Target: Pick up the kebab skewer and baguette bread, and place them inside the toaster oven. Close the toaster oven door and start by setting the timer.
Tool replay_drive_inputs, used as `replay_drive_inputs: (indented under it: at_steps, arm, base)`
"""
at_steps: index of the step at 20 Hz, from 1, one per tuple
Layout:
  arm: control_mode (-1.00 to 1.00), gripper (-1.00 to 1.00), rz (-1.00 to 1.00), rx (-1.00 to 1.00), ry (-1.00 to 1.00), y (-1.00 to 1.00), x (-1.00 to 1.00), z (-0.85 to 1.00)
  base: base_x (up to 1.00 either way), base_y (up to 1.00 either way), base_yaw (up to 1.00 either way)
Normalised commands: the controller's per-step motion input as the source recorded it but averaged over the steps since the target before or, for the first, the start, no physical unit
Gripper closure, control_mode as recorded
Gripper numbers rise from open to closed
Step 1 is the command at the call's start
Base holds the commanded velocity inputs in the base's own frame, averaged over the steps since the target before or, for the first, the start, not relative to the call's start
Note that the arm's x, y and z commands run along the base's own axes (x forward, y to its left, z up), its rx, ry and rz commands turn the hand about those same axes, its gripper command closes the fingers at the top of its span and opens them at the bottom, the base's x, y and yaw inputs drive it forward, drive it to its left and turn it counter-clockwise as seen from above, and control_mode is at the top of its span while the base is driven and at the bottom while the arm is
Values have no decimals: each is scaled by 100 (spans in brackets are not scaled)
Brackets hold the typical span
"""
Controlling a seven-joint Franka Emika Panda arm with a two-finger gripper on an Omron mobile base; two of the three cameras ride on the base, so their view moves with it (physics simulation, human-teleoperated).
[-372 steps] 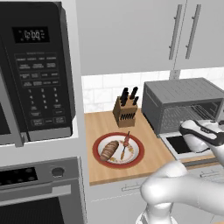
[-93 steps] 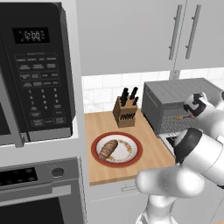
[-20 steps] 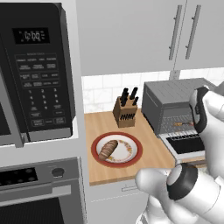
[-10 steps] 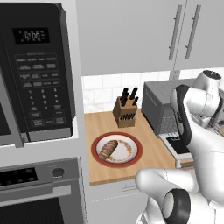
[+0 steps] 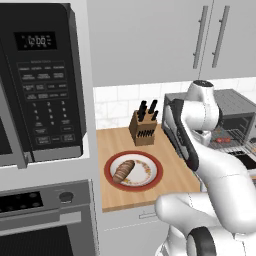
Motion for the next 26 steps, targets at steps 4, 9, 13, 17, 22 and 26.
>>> replay_drive_inputs:
  at_steps: [4, 9, 13, 17, 22, 26]
  arm:
    - [-100, -100, 9, -7, 2, 69, 20, -45]
    - [-100, -100, 4, 0, 0, 73, 40, -54]
    - [-100, -100, 4, 0, 0, 67, 46, -40]
    - [-100, -100, 5, 0, 0, 50, 51, -24]
    - [-100, -100, 13, 1, 0, 29, 28, -21]
    - [-100, -100, 12, 0, 0, 39, 1, -44]
  base:
    - [0, 0, 0]
    - [0, 0, 0]
    - [0, 0, 0]
    - [0, 0, 0]
    - [0, 0, 0]
    - [0, 0, 0]
